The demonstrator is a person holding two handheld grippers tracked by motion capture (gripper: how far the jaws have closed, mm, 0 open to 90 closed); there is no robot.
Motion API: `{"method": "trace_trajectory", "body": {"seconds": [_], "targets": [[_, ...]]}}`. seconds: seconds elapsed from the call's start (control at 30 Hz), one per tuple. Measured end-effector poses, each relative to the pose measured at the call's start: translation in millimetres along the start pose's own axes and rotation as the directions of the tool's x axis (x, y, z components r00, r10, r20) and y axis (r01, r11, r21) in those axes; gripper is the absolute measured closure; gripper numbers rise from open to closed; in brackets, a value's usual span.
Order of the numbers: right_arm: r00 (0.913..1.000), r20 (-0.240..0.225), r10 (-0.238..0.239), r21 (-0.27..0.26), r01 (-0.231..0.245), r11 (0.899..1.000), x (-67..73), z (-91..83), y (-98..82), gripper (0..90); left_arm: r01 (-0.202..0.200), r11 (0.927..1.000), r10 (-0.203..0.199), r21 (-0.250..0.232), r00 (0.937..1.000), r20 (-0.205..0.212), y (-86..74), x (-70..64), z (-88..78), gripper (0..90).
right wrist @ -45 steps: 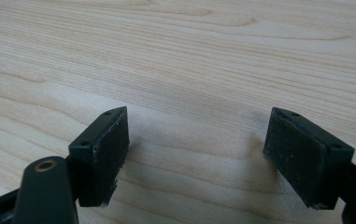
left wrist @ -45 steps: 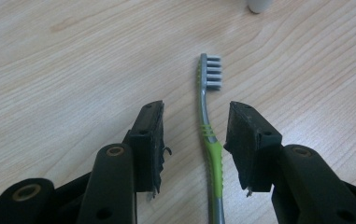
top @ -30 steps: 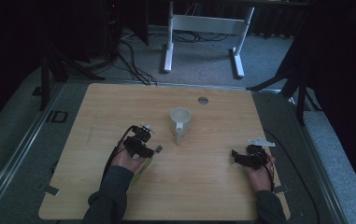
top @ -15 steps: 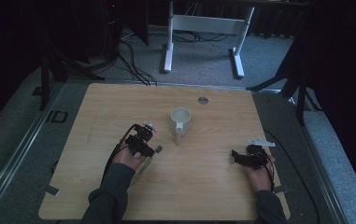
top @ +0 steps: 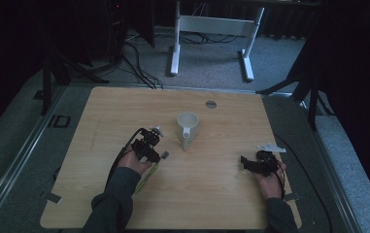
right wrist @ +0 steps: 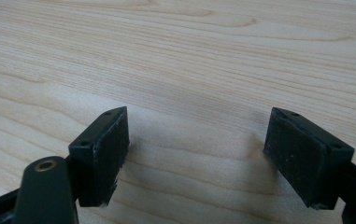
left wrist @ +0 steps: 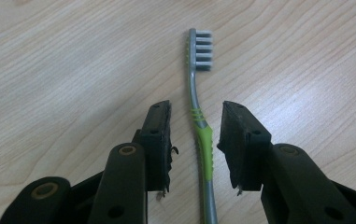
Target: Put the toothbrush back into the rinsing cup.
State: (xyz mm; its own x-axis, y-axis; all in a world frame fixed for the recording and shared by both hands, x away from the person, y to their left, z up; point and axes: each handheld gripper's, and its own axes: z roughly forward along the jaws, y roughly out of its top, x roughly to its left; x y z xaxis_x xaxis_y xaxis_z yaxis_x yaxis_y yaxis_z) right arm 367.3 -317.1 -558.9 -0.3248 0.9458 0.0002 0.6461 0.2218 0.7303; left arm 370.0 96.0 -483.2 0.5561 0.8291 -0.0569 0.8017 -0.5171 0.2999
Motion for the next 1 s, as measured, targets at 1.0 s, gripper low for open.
{"method": "trace_trajectory", "body": {"seconds": [1.0], "targets": [[1.0000, 0.000, -0.001, -0.001, 0.001, 1.000, -0.2, 0.1, 0.0, 21.6, -0.030, 0.9866, 0.026, 0.160, 0.9993, 0.026, 5.5, -4.9, 22.8, 71.1]]}}
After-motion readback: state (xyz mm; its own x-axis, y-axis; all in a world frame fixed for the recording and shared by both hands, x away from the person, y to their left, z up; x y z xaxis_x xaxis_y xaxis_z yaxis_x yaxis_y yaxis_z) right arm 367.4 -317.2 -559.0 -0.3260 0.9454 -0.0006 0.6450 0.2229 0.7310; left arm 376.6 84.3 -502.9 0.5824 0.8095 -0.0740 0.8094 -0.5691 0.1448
